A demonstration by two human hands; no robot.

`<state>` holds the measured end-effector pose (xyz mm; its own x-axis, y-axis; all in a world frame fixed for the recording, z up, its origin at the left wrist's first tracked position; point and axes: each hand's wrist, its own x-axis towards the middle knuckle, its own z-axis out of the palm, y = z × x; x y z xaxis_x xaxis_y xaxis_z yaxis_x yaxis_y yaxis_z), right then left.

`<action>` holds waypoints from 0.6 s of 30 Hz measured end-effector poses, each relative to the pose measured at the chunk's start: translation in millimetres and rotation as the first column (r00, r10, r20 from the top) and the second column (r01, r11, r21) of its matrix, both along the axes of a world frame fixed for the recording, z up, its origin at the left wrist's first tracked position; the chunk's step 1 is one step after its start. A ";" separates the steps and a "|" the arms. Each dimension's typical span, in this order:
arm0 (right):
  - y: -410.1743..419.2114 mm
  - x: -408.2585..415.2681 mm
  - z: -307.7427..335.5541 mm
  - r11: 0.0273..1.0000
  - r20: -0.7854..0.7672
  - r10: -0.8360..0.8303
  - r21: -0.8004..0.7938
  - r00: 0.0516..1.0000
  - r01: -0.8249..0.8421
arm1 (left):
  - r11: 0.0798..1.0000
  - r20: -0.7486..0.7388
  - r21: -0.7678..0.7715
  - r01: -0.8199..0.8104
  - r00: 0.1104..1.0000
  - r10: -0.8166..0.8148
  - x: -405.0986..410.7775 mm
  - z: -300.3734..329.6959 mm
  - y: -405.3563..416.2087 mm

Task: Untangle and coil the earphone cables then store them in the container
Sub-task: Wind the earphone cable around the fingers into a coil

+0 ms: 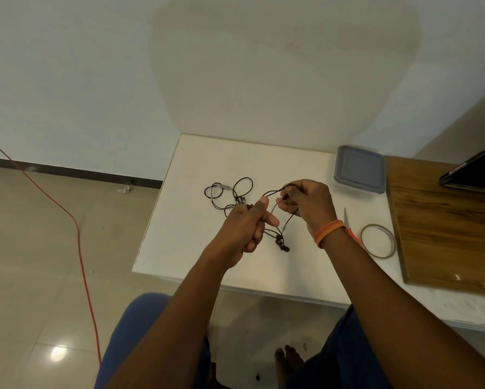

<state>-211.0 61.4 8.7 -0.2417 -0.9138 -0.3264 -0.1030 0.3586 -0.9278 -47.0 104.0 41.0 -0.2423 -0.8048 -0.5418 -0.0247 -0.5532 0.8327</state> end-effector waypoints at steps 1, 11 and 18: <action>0.1 -1.1 -2.6 0.999 -0.110 0.040 -0.015 0.993 -0.042 | 1.000 0.023 -0.008 -0.017 1.000 0.018 0.0 -1.4 -0.2; 3.6 -20.0 3.3 0.912 -0.459 0.406 0.152 0.790 -0.380 | 0.929 0.083 -0.182 -0.322 0.937 0.341 7.8 -6.1 -8.9; 13.4 -25.7 -17.1 0.797 -0.411 0.580 0.464 0.703 -0.386 | 0.938 0.230 -0.210 -0.277 0.918 0.323 16.4 -21.1 -10.5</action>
